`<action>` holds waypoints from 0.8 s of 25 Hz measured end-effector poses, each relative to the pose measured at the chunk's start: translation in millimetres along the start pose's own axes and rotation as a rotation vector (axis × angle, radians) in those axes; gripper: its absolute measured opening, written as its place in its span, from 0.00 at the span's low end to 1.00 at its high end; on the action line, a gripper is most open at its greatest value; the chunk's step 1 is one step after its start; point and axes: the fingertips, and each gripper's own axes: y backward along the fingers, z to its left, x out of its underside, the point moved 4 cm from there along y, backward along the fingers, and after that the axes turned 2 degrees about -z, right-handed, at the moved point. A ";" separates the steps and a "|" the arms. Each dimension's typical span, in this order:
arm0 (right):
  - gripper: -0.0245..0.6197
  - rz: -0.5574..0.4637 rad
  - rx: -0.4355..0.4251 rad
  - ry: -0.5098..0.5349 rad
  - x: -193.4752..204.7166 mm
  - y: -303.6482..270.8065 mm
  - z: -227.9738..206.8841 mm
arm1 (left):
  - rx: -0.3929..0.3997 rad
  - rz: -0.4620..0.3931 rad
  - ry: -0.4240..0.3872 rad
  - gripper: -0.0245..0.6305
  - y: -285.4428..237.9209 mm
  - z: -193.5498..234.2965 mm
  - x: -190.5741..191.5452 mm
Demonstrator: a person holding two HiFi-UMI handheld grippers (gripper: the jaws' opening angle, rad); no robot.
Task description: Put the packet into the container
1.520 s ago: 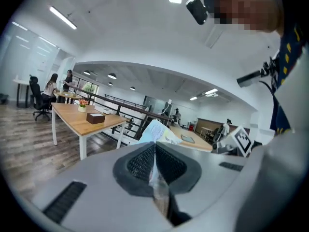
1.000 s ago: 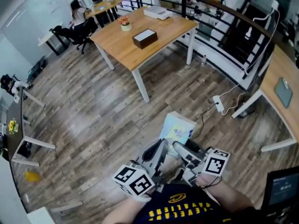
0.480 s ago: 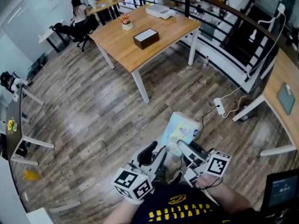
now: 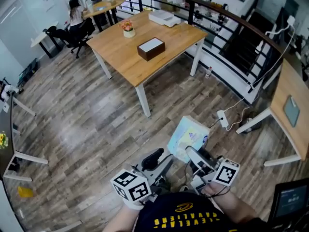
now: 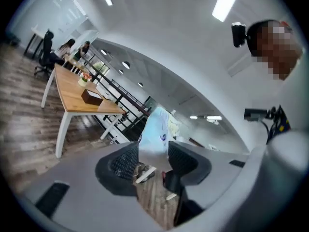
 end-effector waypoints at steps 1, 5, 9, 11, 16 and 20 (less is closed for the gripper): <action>0.45 -0.011 -0.008 0.008 0.7 -11.3 3.5 | 0.023 -0.012 0.065 0.31 0.3 10.3 -11.8; 0.45 -0.046 -0.016 0.025 2.7 -40.5 8.8 | 0.104 -0.008 0.217 0.31 -4.4 38.3 -36.6; 0.45 -0.051 -0.015 0.012 7.1 -56.4 8.1 | 0.149 -0.042 0.341 0.31 -2.9 60.9 -54.1; 0.45 -0.049 -0.015 0.017 8.0 -64.3 9.3 | 0.164 -0.063 0.404 0.31 -1.2 71.6 -61.8; 0.45 -0.037 -0.004 0.042 4.3 -85.7 5.3 | 0.148 -0.044 0.459 0.31 -8.6 90.6 -71.7; 0.45 -0.050 -0.015 0.025 -3.1 -100.2 -1.4 | 0.102 -0.025 0.471 0.31 -13.6 105.9 -75.4</action>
